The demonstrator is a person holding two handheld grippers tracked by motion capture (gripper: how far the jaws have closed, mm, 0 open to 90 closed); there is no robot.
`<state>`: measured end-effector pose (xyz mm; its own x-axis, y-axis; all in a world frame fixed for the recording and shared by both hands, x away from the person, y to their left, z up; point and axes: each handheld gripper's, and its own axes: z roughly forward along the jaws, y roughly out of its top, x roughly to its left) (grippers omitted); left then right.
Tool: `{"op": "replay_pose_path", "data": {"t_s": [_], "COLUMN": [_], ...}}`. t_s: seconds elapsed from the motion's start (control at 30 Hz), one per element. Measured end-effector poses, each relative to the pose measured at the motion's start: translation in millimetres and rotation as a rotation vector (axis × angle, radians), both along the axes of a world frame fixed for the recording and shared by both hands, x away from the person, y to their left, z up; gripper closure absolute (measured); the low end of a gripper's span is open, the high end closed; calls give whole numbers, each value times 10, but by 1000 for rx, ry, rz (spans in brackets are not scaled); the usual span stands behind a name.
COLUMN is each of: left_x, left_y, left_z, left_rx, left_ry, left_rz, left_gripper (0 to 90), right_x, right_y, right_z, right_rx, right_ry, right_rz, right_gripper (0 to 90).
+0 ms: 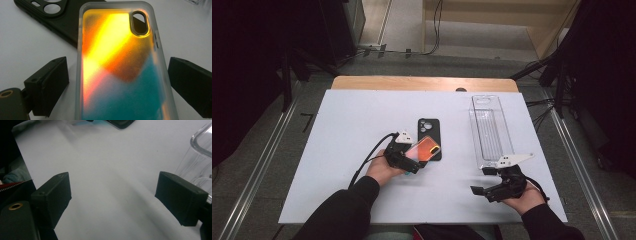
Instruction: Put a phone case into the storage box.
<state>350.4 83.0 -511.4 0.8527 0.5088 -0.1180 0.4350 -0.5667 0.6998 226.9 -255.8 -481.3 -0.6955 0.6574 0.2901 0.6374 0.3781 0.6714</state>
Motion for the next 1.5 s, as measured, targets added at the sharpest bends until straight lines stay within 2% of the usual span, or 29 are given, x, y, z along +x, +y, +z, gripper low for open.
{"op": "replay_pose_path", "data": {"t_s": [0.1,0.5,0.57,0.73,1.13,1.27,1.5], "left_x": [1,-28,-44,-40,-22,-1,26], "left_y": [1,-24,-23,-20,0,16,87], "left_z": [-3,-8,-3,-1,12,42,197], "left_rx": [-6,20,20,19,9,-10,-72], "left_ry": [3,-29,-42,-42,-21,13,40], "left_rz": [1,11,11,11,6,15,41], "left_gripper": [45,74,140,151,164,165,165], "right_x": [1,-1,-1,-3,-7,-9,-8], "right_y": [-4,-1,-2,-5,-9,-11,-11], "right_z": [-1,0,0,2,7,9,12], "right_rx": [-2,-3,-3,-3,0,1,8], "right_ry": [-1,-2,-2,-4,-3,-3,-9], "right_rz": [-1,-1,-2,-1,-3,-4,-18], "right_gripper": [114,114,114,114,114,114,114]}}
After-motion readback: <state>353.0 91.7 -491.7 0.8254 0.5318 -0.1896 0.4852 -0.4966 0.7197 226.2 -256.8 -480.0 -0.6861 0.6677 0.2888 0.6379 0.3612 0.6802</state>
